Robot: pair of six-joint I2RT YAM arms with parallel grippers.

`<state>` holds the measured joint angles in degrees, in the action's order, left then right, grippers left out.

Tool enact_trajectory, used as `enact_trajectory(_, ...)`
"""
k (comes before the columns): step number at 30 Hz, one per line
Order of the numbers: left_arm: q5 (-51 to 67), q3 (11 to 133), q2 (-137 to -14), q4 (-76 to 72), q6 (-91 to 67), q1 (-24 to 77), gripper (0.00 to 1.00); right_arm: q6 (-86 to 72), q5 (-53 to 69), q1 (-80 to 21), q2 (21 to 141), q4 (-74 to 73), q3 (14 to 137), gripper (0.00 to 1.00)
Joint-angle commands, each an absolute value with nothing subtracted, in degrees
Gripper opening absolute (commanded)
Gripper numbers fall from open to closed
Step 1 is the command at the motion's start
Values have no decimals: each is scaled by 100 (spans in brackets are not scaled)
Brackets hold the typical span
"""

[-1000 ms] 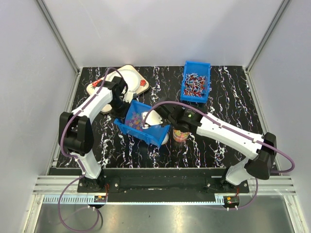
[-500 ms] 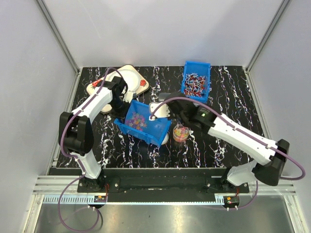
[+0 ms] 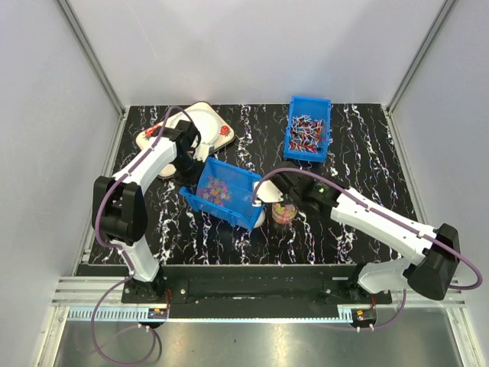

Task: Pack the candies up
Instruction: Scoop the fake candies from the storage box.

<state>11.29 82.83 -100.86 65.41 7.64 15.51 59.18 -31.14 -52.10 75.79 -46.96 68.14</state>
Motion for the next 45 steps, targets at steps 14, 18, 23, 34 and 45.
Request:
enact_trajectory(14, 1406, 8350, -9808, 6425, 738, 1564, 0, 5379, -2162, -5177, 7822, -5073, 6618, 0)
enact_trajectory(18, 1424, 8350, -9817, 6425, 747, 1564, 0, 5361, -2057, -5177, 7875, -4755, 6618, 0)
enact_trajectory(23, 1424, 8350, -9809, 6425, 738, 1564, 0, 5265, -1829, -5177, 7910, -4483, 6706, 0)
enact_trajectory(34, 1459, 8358, -9835, 6425, 756, 1564, 0, 4896, -993, -5177, 7647, -4421, 7066, 0)
enact_trajectory(45, 1485, 8332, -9747, 6434, 756, 1564, 0, 4667, -827, -5177, 7655, -4166, 7154, 0)
